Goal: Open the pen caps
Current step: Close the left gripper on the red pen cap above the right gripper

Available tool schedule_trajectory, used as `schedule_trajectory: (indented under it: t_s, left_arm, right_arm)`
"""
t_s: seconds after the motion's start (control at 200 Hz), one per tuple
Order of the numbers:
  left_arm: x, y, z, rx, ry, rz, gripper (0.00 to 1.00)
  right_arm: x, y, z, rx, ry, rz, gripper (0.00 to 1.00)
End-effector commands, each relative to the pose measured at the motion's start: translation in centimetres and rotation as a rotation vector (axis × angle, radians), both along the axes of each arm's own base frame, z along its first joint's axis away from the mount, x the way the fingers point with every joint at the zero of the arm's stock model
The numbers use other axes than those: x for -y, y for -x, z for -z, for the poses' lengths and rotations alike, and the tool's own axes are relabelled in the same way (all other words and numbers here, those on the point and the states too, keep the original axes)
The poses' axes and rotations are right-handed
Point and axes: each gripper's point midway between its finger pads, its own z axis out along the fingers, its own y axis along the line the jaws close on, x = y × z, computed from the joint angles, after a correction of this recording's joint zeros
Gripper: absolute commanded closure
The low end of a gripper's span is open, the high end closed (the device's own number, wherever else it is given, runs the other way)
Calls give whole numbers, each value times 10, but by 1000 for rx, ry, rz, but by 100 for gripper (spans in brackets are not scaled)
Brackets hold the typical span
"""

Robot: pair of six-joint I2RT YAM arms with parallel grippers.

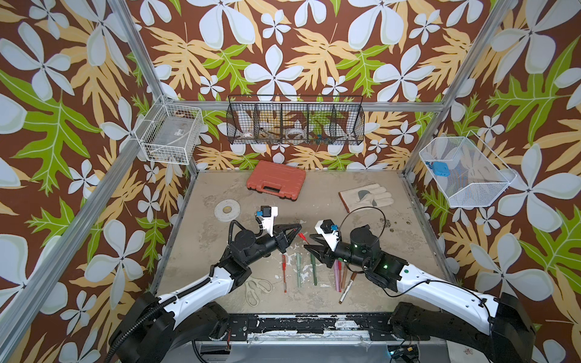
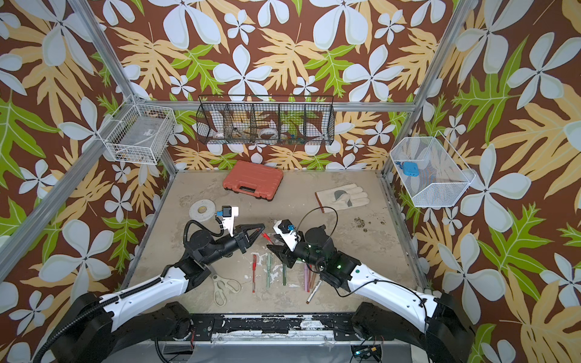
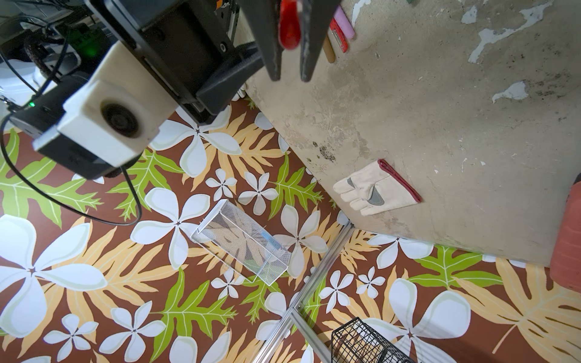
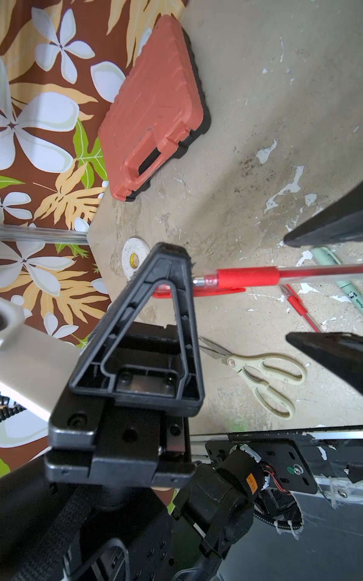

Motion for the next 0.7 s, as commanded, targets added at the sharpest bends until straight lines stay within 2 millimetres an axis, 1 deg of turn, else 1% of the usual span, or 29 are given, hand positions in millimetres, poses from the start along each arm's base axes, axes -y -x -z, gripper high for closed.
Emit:
schedule_trajectory:
  t_s: [0.0, 0.1, 0.275, 0.43, 0.55, 0.696]
  left_arm:
    - [5, 10, -10, 94, -8, 59, 100]
    - [7, 13, -10, 119, -13, 82, 100]
    - [8, 20, -14, 160, -16, 106, 100]
    - [7, 27, -21, 192, 4, 128, 100]
    - [8, 32, -24, 205, 18, 150, 100]
    - [10, 34, -25, 201, 27, 172, 100]
  right_arm:
    - [-3, 8, -5, -14, -36, -72, 53]
    - [-3, 9, -3, -31, -36, -94, 54]
    - [-7, 18, 0, -29, -32, -161, 58]
    - [-9, 17, 3, -35, -23, -169, 59]
    - [-11, 19, 7, -47, -17, -186, 63]
    - [-12, 19, 6, -40, -21, -195, 67]
